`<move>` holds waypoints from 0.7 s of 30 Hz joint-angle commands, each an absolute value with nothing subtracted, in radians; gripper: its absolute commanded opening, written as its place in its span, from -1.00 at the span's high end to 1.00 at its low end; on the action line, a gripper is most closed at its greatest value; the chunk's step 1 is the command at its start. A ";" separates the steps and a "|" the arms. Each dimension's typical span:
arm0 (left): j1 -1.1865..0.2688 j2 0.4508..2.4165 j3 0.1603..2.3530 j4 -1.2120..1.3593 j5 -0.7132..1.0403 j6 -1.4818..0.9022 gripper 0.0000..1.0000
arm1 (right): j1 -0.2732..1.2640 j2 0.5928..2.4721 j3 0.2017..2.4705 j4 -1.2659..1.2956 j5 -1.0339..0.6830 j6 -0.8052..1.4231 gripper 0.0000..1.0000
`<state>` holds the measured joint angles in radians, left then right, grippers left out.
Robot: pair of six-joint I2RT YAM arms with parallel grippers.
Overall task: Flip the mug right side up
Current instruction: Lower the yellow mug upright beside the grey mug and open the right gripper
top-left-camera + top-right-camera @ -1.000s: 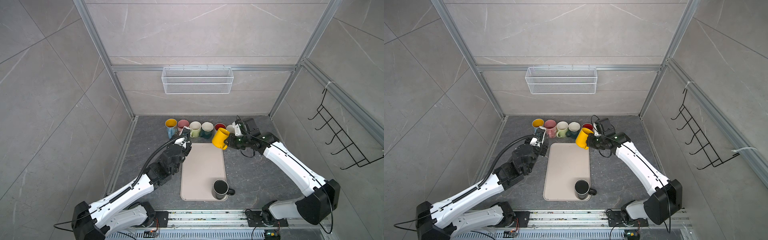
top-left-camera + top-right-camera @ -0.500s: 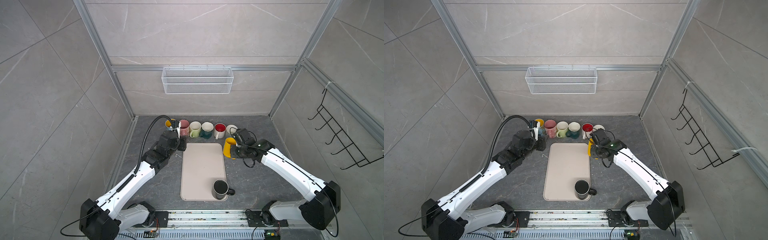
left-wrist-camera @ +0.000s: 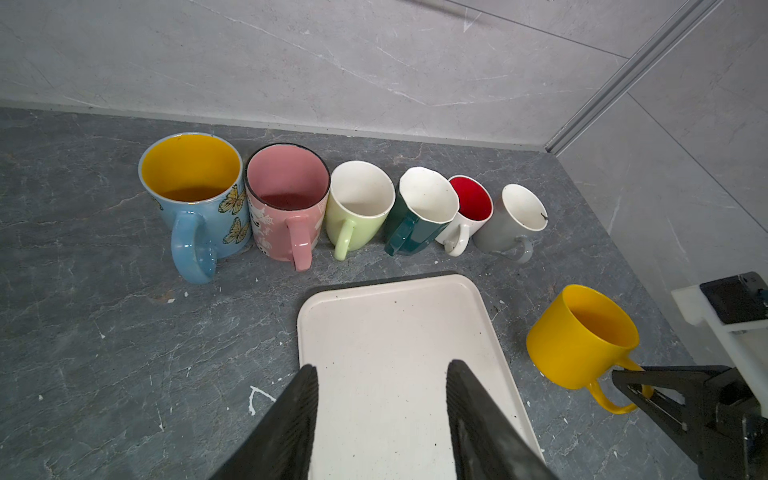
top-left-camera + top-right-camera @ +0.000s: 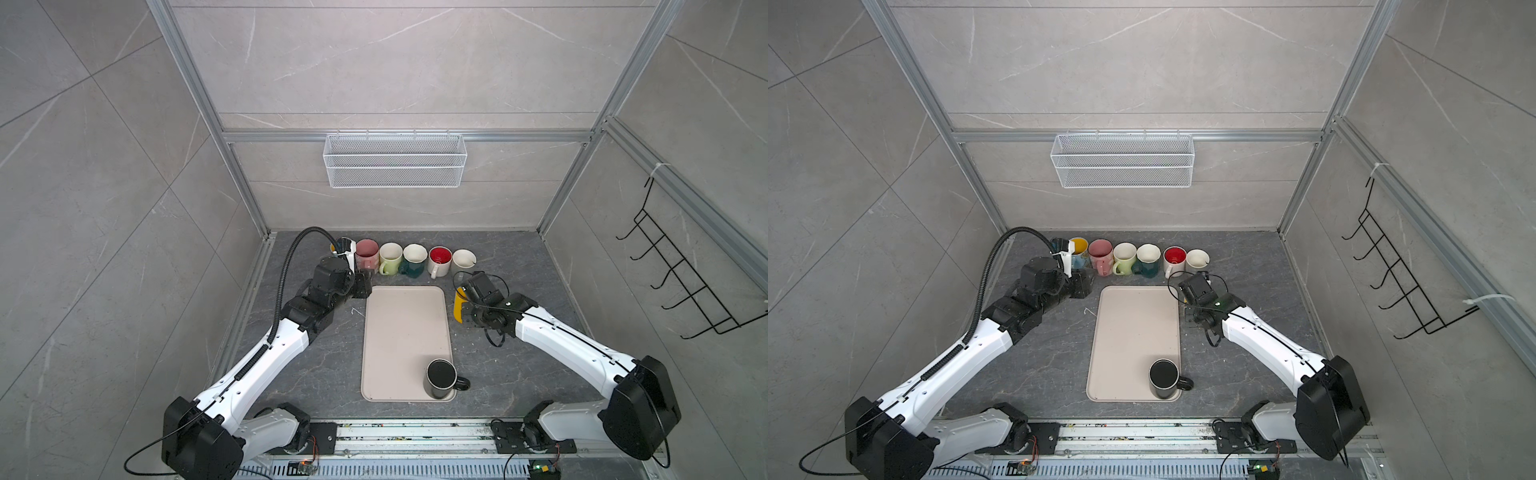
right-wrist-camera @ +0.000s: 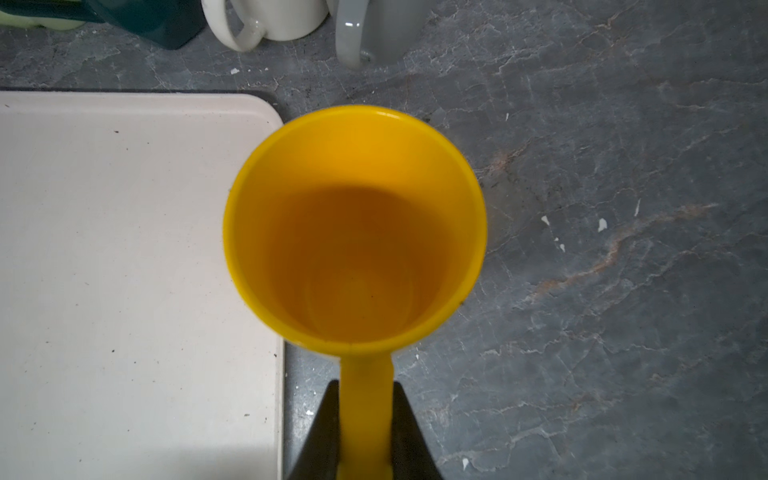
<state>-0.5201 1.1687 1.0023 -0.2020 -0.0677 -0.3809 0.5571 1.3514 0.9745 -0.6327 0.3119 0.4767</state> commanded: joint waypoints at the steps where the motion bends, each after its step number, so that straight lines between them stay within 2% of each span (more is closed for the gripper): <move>1: -0.511 1.158 1.014 -0.174 -0.049 -0.404 -0.06 | 0.563 1.354 0.955 -0.487 0.364 0.465 1.00; 21: -0.500 1.140 0.995 -0.159 -0.110 -0.438 -0.06 | 0.554 1.452 0.909 -0.382 0.440 0.503 1.00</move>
<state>-0.5056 1.1664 0.9955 -0.1936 -0.0811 -0.4213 0.5560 1.4471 0.9184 -0.4496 0.3836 0.4789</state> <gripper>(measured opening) 0.530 0.161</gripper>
